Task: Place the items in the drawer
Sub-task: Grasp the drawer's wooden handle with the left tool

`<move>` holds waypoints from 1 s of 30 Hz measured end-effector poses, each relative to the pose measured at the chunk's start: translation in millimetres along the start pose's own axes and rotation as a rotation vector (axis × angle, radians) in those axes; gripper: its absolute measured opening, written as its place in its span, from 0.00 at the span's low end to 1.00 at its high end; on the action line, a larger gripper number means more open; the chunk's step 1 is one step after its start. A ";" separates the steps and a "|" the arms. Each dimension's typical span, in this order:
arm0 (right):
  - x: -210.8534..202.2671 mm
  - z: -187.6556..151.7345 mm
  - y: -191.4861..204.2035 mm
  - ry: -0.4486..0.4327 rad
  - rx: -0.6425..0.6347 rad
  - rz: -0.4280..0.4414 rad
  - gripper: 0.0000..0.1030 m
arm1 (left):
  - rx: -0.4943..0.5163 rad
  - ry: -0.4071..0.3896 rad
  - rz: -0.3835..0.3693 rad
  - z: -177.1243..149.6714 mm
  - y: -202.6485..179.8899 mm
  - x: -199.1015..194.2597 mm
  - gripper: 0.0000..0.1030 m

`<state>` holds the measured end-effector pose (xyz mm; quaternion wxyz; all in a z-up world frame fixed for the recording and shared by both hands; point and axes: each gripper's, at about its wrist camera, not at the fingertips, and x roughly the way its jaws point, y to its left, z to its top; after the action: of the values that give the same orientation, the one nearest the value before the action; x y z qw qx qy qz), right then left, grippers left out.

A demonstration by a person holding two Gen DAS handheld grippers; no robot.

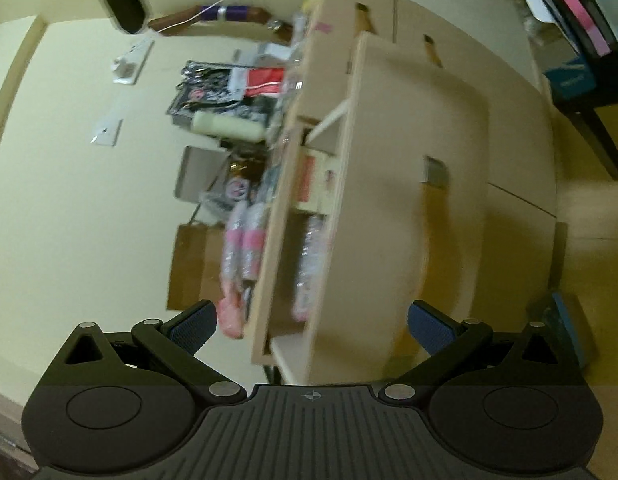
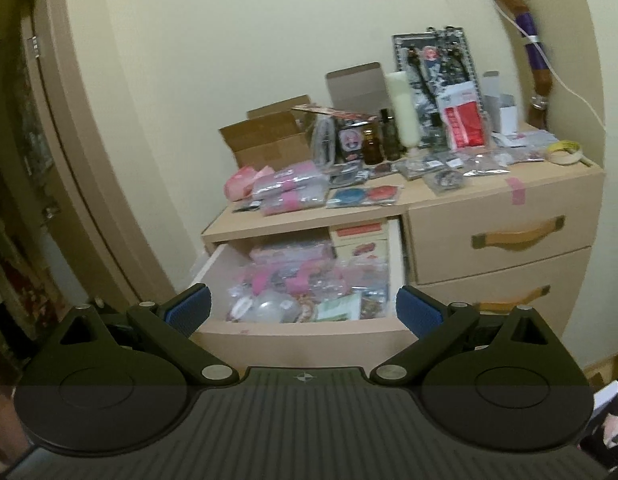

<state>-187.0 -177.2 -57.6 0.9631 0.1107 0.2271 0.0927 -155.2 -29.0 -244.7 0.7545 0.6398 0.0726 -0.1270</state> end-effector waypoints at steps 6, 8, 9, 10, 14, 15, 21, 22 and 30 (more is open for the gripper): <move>-2.6 -4.1 -13.9 0.009 0.023 -0.042 0.99 | 0.068 -0.014 0.073 1.5 -49.2 17.2 1.00; -3.5 -5.5 -16.2 0.013 0.027 -0.051 0.99 | 0.059 -0.020 0.108 0.7 -58.7 19.7 0.98; -4.1 -6.2 -17.4 0.016 0.027 -0.056 0.99 | 0.057 -0.022 0.121 -0.2 -62.7 21.6 0.96; -5.1 -7.2 -18.5 0.018 0.027 -0.060 0.99 | 0.067 -0.022 0.130 -1.4 -67.3 23.2 0.93; -7.2 -9.4 -24.3 0.023 0.030 -0.073 0.99 | 0.149 -0.031 0.135 -7.4 -84.8 28.2 0.97; -7.4 -9.5 -25.7 0.023 0.031 -0.076 0.99 | 0.163 -0.031 0.130 -8.6 -88.0 29.6 0.97; -8.0 -9.4 -31.6 0.026 0.035 -0.089 0.99 | 0.144 -0.015 0.114 -6.9 -89.5 40.4 0.83; -8.3 -9.6 -31.8 0.028 0.033 -0.090 0.99 | 0.140 -0.014 0.113 -5.8 -89.4 41.1 0.78; -9.6 -10.3 -32.9 0.035 0.024 -0.091 0.99 | 0.128 0.003 0.070 4.2 -88.4 48.5 0.47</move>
<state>-196.0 -209.2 -71.0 0.9608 0.1100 0.2500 0.0482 -134.1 -51.1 -340.9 0.7160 0.6890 0.0429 -0.1040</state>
